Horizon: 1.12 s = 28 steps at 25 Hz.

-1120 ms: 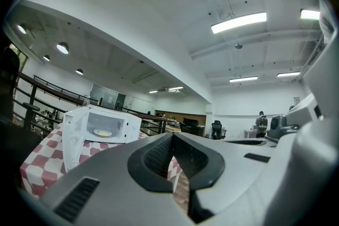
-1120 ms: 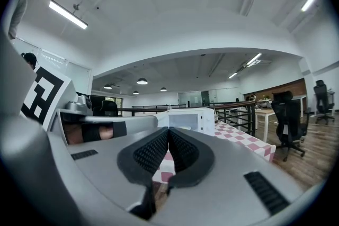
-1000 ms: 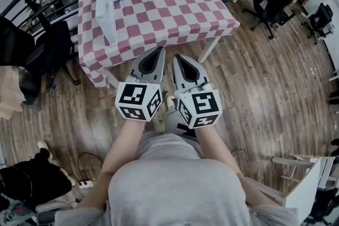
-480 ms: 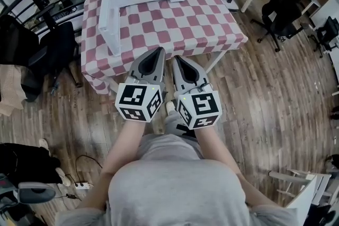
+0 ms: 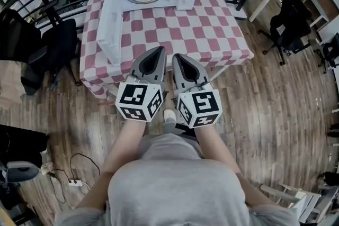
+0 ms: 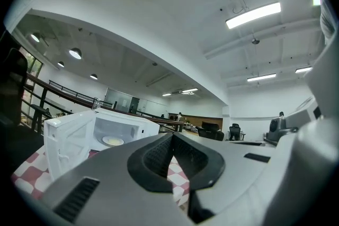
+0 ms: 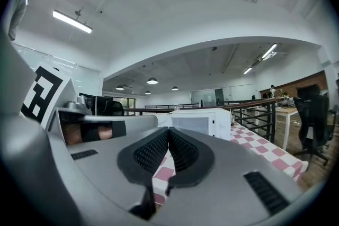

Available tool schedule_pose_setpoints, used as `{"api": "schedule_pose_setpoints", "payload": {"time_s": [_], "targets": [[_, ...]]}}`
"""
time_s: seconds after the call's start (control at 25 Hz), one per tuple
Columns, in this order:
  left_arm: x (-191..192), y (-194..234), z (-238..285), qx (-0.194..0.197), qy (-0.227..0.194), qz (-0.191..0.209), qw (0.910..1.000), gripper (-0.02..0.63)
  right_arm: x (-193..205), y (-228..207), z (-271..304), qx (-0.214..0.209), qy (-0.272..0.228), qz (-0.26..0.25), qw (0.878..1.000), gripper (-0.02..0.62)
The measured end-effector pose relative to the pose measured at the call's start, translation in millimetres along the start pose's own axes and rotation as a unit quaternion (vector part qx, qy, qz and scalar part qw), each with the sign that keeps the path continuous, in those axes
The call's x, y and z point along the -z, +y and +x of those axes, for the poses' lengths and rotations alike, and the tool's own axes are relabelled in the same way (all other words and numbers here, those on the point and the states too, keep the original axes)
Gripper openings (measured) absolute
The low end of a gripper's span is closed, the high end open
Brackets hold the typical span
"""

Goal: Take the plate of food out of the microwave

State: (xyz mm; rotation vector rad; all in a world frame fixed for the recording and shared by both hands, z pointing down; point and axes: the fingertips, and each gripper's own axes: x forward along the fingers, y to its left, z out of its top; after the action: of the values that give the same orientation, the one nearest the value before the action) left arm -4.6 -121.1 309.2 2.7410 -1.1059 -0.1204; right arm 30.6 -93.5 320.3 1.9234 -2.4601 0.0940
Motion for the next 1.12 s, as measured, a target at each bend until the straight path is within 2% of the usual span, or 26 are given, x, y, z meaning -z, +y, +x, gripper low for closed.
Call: {"api": "schedule_pose_setpoints", "payload": {"time_s": [0.72,1.12], "targets": [[-1,46,101,-0.058,0.0,0.003,0.9983,0.002,-3,-69,96,-0.065,0.006,-0.004,0.998,0.026],[6,66,131,-0.094,-0.006,-0.004,0.9955,0.003,4,-91,131,-0.099,0.011,-0.005,0.995,0.026]]}}
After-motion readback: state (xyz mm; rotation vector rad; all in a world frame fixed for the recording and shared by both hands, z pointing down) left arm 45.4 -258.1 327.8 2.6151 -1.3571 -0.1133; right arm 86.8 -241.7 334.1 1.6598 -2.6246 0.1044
